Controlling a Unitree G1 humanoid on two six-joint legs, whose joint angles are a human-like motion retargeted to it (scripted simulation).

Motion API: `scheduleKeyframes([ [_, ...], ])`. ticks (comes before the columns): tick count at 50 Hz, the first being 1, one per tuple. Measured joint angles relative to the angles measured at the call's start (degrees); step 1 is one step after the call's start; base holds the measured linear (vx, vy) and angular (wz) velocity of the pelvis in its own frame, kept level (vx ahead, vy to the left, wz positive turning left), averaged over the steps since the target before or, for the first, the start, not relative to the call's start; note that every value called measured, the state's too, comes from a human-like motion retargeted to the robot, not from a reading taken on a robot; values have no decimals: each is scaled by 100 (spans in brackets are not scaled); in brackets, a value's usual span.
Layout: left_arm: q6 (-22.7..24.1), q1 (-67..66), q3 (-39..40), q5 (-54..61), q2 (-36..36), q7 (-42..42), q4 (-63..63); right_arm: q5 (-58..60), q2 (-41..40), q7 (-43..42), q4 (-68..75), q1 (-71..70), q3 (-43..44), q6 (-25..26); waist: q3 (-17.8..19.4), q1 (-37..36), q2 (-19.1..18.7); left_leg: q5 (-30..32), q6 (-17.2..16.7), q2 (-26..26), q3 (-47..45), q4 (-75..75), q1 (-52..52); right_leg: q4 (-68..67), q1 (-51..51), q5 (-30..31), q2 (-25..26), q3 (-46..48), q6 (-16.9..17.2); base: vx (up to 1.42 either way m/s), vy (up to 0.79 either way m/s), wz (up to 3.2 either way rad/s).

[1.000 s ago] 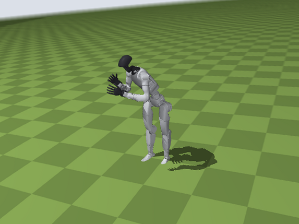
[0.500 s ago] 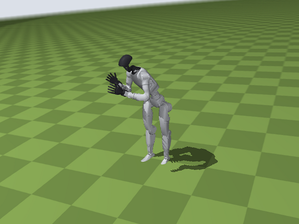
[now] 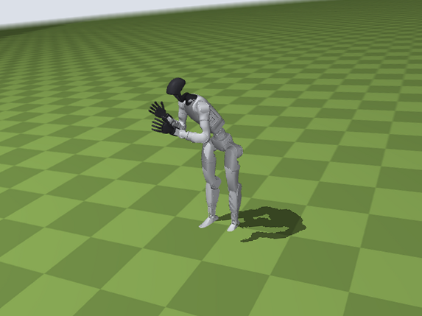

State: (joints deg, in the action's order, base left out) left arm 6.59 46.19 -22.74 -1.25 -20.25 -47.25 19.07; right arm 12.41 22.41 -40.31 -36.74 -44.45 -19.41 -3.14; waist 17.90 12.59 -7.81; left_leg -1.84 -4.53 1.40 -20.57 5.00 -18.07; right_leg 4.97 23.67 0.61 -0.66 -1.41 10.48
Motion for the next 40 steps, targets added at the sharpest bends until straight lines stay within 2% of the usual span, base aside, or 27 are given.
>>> scheduleKeyframes([
  [40, 226, -186, -136, 607, 546, 262, -259, -423, -88, 745, 169, -84, -344, -68, -65, 56, 1, 51, -9, -9, 91, 0, -5, -13, 4, -1, 9, -44, -38, 0, 0, 0],
])
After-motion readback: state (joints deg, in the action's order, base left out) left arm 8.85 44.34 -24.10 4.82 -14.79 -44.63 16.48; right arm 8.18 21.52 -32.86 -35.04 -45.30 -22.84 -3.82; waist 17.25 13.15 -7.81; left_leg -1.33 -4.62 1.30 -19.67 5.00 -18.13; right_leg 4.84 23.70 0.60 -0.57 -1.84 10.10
